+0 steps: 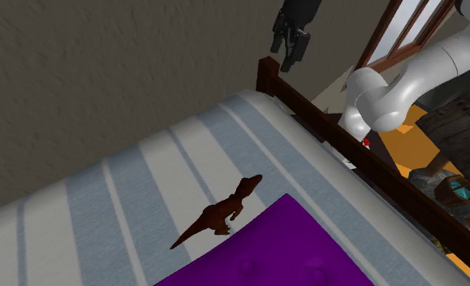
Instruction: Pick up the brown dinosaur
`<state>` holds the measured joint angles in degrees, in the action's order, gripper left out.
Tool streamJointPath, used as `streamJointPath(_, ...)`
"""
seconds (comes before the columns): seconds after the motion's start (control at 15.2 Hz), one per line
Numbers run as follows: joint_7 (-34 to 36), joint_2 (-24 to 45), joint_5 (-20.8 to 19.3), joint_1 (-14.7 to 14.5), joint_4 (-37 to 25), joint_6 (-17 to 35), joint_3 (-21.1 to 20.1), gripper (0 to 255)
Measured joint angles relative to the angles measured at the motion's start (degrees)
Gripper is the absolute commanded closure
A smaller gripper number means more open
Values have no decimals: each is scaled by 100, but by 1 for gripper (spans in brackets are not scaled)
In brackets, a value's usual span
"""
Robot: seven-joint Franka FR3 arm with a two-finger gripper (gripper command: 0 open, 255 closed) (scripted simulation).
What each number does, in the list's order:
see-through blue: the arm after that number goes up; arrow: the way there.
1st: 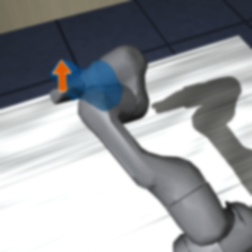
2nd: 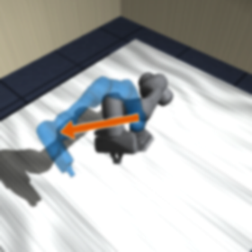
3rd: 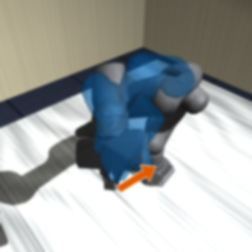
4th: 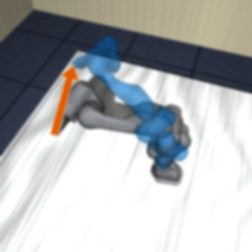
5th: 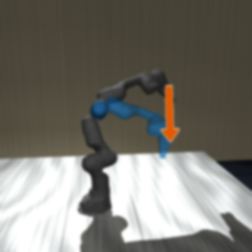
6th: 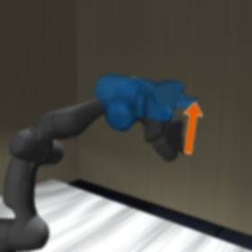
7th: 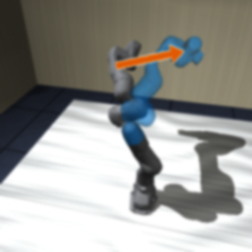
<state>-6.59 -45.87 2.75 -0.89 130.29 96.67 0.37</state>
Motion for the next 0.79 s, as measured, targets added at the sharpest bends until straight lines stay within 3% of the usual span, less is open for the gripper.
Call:
streamJointPath(0.2,144,181,44,-30,-94,41,-146,0)
streamJointPath(0.79,1283,1507,220,-197,-829,282,-1237,0)
